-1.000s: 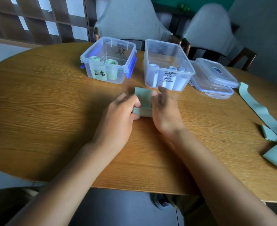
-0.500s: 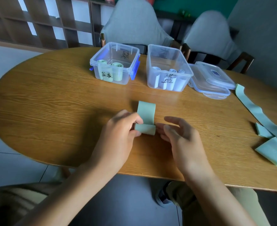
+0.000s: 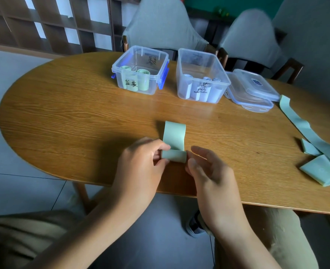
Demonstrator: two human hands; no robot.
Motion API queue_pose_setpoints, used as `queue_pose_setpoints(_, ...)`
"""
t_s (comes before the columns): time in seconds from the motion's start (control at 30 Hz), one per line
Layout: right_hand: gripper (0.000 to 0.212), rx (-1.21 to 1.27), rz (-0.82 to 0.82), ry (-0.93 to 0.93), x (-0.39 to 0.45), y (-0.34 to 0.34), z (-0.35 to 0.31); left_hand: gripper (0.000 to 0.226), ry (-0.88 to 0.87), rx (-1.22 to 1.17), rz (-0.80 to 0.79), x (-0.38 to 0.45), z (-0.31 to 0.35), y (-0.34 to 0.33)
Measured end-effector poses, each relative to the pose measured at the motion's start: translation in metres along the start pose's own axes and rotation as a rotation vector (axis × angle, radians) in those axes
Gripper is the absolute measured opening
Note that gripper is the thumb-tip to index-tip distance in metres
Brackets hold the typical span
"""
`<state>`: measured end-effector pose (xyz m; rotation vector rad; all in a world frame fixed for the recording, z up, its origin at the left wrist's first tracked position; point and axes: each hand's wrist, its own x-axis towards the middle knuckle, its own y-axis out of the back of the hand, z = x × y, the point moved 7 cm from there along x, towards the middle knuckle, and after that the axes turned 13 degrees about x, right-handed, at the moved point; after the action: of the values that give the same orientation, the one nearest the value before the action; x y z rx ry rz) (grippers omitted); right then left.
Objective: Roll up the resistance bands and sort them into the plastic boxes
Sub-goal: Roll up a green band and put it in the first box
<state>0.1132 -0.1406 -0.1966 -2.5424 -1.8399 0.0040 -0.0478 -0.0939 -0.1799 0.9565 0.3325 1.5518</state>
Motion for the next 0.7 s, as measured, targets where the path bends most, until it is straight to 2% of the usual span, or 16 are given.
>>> queue_pose_setpoints(0.13, 0.031, -0.050, -0.036, 0.036, -0.005, -0.007, -0.004, 0.034, 0.145, -0.108, 0.012, -0.011, -0.003, 0.002)
queue_pose_setpoints(0.33, 0.036, -0.154, -0.048, 0.093, -0.010, -0.013, -0.005, 0.046, 0.361, -0.462, -0.087, -0.027, -0.010, -0.003)
queue_pose_setpoints(0.47, 0.036, -0.311, -0.064, 0.159, -0.014, -0.017, -0.010, 0.044, 0.380, -0.605, -0.157, -0.031, -0.004, -0.005)
queue_pose_setpoints(0.7, 0.043, -0.465, -0.072, 0.216, -0.020, -0.022, -0.019, 0.057, 0.350, -0.754, -0.265, -0.035, 0.011, -0.005)
